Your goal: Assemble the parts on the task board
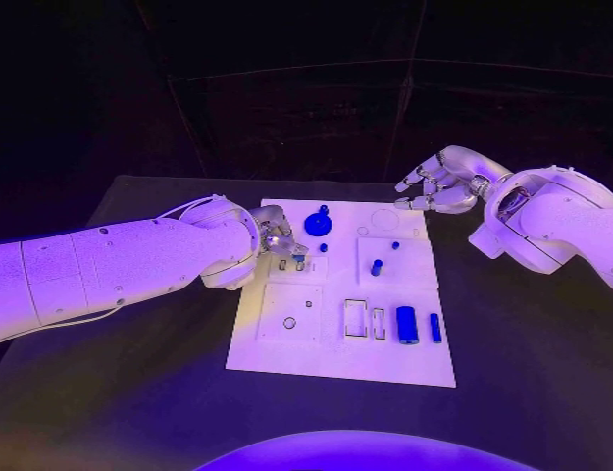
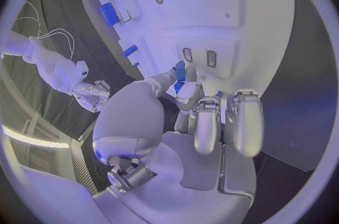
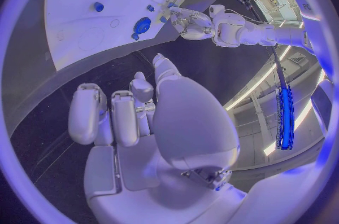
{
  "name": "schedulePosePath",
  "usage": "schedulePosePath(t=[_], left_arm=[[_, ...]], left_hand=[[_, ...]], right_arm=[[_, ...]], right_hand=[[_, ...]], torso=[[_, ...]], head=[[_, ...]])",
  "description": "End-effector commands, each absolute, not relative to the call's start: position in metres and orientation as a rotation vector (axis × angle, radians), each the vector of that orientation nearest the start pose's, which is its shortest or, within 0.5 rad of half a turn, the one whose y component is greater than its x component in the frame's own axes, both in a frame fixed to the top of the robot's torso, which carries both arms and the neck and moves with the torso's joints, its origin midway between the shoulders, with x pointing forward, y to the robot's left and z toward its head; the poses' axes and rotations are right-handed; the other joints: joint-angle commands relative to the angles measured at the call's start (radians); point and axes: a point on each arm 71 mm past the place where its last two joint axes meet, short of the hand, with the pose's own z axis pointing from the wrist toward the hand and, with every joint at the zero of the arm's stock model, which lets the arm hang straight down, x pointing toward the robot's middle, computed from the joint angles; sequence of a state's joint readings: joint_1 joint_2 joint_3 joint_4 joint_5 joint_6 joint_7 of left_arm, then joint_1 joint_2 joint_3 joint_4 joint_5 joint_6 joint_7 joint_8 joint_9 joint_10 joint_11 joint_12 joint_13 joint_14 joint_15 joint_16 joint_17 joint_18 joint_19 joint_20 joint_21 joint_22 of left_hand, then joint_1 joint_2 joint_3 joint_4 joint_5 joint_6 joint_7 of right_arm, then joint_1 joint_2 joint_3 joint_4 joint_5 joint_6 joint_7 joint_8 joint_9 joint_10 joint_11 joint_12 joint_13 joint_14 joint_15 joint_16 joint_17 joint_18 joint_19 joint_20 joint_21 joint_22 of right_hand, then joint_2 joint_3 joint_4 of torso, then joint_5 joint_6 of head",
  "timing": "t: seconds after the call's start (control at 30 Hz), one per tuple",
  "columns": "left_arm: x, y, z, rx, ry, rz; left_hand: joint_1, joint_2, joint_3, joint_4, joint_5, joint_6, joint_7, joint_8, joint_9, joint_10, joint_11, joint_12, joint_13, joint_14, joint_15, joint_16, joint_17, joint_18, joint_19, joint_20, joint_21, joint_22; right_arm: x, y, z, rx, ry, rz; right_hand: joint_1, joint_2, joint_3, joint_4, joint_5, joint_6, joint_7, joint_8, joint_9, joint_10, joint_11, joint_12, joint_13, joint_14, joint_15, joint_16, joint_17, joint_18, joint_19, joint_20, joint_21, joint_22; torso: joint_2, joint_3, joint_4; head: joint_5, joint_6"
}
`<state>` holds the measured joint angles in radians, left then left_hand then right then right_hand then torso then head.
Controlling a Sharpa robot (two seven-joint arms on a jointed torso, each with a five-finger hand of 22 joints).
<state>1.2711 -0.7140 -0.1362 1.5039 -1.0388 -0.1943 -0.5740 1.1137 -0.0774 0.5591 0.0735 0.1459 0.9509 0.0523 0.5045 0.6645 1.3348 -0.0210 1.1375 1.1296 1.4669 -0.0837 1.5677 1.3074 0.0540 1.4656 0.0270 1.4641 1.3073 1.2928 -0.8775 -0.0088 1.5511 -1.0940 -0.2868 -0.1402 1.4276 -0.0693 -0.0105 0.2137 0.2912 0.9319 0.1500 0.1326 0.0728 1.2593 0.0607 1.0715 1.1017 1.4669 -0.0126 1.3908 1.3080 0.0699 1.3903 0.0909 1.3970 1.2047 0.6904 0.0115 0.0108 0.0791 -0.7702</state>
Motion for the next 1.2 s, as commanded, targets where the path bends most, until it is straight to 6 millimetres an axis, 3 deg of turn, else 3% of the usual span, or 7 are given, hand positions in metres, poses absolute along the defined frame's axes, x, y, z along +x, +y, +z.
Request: schedulePosePath(t=[0.03,1.2], left_arm=[[0.4862,0.1665,-0.2153,-0.299,2.099,-0.422],[0.4822,0.1626,-0.2243,-0.221,2.215,-0.366]], left_hand=[[0.0,0.012,0.144,-0.139,0.003,-0.003,-0.001,0.003,0.001,0.007,-0.002,0.006,0.0,0.104,0.001,0.003,0.263,-0.018,0.045,-0.001,0.004,0.102],[-0.011,0.004,0.153,-0.14,0.002,0.003,-0.004,0.015,0.012,0.005,-0.004,-0.002,-0.008,0.104,-0.001,0.003,0.263,-0.019,0.047,-0.002,0.006,0.107]], right_arm=[[0.5007,-0.2129,-0.1312,0.18,1.694,0.79],[0.5011,-0.2103,-0.1312,0.175,1.691,0.796]], right_hand=[[0.003,0.003,-0.007,-0.001,0.009,0.001,-0.003,0.003,0.001,-0.001,-0.003,-0.006,-0.002,0.046,-0.006,-0.006,0.002,0.006,-0.005,-0.002,-0.006,-0.002],[0.003,0.004,-0.008,0.0,0.01,0.001,-0.003,0.003,0.001,0.0,-0.003,-0.006,-0.002,0.046,-0.006,-0.006,0.003,0.006,-0.004,-0.002,-0.006,-0.001]], torso=[[0.0,-0.0001,0.0011],[0.0,-0.0005,0.0012]], head=[[-0.003,-0.001],[-0.004,-0.013]])
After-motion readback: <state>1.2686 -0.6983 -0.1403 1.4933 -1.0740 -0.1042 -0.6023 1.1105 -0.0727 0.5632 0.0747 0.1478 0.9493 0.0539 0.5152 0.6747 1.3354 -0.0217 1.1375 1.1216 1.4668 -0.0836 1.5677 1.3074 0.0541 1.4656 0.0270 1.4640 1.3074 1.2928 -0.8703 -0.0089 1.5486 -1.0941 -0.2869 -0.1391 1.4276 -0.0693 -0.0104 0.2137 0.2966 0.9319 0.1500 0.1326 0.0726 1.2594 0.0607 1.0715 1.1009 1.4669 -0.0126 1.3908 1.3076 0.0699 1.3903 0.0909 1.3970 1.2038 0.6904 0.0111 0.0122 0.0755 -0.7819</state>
